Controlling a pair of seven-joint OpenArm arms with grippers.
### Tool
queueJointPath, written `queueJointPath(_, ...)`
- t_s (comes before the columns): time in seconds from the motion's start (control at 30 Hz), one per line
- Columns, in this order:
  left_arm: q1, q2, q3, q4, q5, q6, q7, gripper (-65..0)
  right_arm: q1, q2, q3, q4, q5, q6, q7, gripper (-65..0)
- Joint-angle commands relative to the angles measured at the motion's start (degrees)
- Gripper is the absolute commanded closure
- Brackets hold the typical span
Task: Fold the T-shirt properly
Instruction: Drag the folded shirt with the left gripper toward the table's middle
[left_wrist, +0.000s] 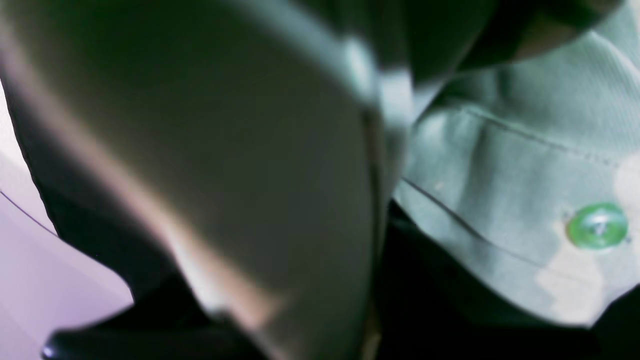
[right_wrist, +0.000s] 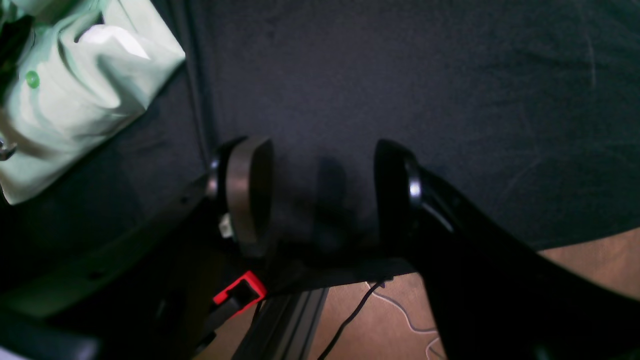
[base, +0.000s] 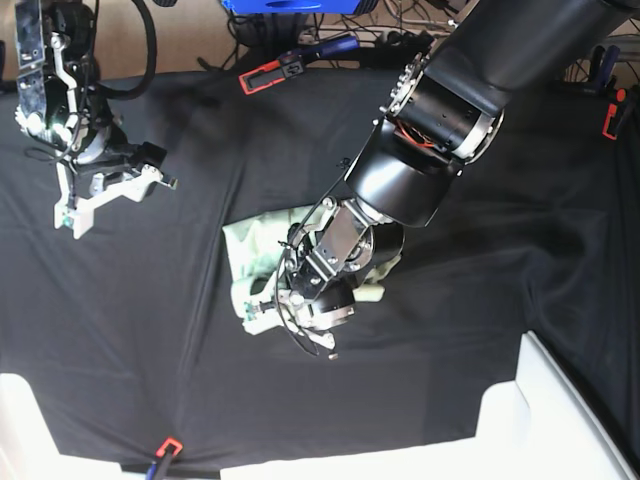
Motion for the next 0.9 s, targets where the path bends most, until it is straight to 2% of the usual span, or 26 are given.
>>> queueJointPath(0.0, -1.8, 0.8, 0.0, 1.2, 0.3, 0.6, -2.3, 0.0, 0.8, 0.4, 0.1, 0.5, 0.0, 0.4, 0.7, -31.2)
queueJointPath(0.23, -1.9, 0.8, 0.5, 0.8, 0.3, 0.4, -4.3, 0.0, 1.1, 0.4, 0.1, 0.1, 0.0, 0.4, 0.7, -31.2)
queueJointPath(0.37, -2.4, 0.8, 9.7, 0.7, 0.3, 0.4, -5.4, 0.0, 1.1, 0.4, 0.1, 0.1, 0.0, 0.4, 0.7, -31.2)
queueJointPath(0.47, -2.4, 0.8, 13.4, 0.7, 0.1, 0.4, -5.4, 0.0, 1.1, 0.4, 0.1, 0.1, 0.0, 0.4, 0.7, -31.2)
queueJointPath(0.87, -3.3, 0.8, 13.5, 0.7, 0.1, 0.7, -4.4, 0.0, 1.1, 0.4, 0.2, 0.1, -0.1, 0.4, 0.7, -31.2)
